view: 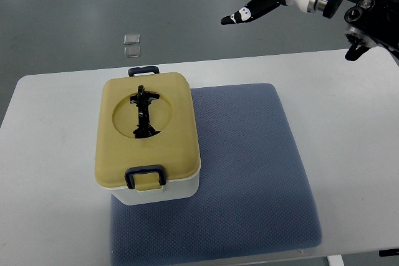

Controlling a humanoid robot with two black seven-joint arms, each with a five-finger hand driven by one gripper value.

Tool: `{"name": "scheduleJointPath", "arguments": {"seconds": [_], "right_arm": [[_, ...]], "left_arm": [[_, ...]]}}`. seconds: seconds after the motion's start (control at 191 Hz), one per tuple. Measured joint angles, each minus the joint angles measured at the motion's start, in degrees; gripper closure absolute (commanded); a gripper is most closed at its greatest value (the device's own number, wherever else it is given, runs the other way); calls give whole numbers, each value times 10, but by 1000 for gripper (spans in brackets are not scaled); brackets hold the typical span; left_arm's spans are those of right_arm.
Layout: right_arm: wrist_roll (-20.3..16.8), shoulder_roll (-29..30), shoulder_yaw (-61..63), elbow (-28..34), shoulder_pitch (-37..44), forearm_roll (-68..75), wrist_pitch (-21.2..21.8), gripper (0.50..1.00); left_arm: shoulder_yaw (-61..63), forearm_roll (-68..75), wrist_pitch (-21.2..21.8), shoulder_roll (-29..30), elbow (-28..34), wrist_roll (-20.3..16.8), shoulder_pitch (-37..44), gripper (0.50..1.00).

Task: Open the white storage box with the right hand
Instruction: 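Swing the right hand over the yellow lid toward the black handle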

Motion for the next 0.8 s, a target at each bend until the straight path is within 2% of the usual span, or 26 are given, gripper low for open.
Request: {"name": "scheduleJointPath", "arguments": {"seconds": [0.277,0.44,0.801], "right_arm": [[0,63,-23,49,59,-165,40,572],[0,93,-67,73,87,-192,55,572],[0,122,-133,109,151,-199,57,591]], "left_arm": [[0,0,0,0,0,0,0,500],[0,0,0,0,0,0,0,500],[0,0,0,0,0,0,0,500]]}}
